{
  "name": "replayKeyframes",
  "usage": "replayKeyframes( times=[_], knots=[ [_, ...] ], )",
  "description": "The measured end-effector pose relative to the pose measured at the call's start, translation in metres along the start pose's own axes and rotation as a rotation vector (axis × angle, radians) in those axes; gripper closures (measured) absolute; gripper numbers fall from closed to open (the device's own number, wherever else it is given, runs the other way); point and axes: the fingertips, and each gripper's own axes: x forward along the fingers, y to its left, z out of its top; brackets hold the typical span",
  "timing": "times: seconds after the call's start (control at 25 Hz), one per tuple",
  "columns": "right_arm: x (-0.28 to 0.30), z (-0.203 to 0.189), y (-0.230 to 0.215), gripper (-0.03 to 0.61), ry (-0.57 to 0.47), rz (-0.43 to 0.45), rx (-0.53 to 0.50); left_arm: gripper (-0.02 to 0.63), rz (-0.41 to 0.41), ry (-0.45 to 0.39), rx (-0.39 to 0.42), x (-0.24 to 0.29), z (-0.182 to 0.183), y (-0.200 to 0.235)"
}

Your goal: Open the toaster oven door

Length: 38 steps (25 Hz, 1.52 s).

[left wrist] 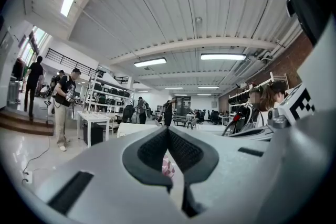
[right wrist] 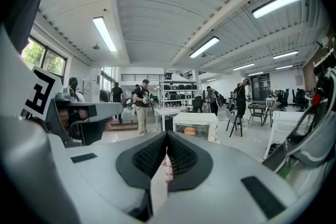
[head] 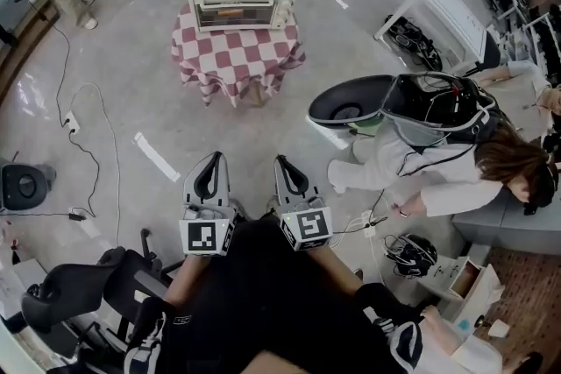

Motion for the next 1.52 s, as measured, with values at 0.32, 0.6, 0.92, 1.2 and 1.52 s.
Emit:
replayKeyframes(
  times=[0.32, 0.6, 0.92, 1.2, 1.52],
  knots=[
    [0.013, -0.014, 0.038, 0.552, 0.013, -0.028, -0.012, 0.604, -0.022, 0.014, -0.005, -0.021, -0.016, 0.035],
    [0.043, -0.021, 0.047, 0.552, 0.038, -0.019, -0.009, 0.605, -0.008, 0.049, -0.03, -0.01, -0.03, 0.063],
    [0.109, -0.011, 0.023, 0.552, 0.037, 0.001, -0.012, 0.604, 0.019, 0.056, -0.021, 0.043, -0.026, 0.097],
    [0.178, 0.009, -0.022, 0.552, 0.021, 0.019, -0.027, 0.605, 0.049, 0.077, -0.034, 0.118, -0.023, 0.123],
    [0.245, 0.019, -0.092, 0.552, 0.023, 0.018, -0.039, 0.604, 0.04, 0.088, -0.065, 0.225, -0.022, 0.134]
  ],
)
